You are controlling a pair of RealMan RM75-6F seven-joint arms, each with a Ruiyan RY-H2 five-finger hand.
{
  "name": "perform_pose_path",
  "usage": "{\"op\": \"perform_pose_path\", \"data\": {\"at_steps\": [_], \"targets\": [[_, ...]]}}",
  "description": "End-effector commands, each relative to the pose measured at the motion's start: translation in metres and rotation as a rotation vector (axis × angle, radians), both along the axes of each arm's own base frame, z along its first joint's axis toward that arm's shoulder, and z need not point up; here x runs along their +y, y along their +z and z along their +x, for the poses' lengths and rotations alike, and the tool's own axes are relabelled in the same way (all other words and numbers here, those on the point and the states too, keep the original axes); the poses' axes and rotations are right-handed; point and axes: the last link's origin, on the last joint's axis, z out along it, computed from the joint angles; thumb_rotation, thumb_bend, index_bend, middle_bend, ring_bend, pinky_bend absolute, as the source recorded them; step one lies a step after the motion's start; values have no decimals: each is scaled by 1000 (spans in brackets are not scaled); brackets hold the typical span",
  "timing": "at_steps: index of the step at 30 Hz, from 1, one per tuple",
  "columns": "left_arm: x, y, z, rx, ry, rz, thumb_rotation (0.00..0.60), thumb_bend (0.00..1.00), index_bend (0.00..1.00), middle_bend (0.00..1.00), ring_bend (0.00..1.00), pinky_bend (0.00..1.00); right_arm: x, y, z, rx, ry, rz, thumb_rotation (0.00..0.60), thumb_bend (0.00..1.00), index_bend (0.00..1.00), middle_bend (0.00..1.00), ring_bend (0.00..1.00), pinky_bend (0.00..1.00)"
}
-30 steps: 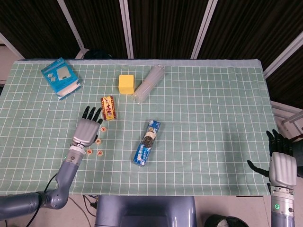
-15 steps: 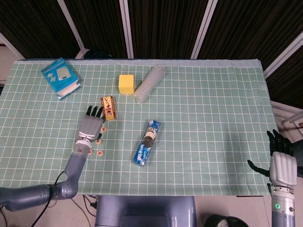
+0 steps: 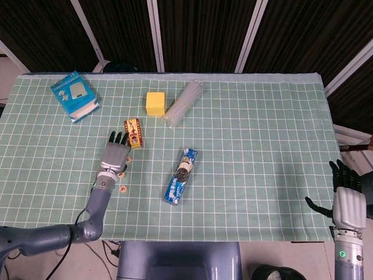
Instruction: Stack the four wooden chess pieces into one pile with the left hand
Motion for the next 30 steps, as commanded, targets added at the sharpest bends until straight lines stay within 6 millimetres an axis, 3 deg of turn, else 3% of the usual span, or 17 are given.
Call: {"op": "perform_pose_path", "data": {"at_steps": [1,13,30], "targets": [[0,-1,0,6,0,1,600,229,414,26,0,0,0,0,0,-3,-2,-1,600,232,0,12,0,0],[2,-5,-1,24,3,-2,600,308,462,29,0,0,0,0,-1,-11,-7,-2,600,232,0,12,0,0],[-1,-9,5,33,-25,-5,600,308,477,33,0,0,-1,1,-1,-17,-14,-6,600,233,0,12,0,0]]}}
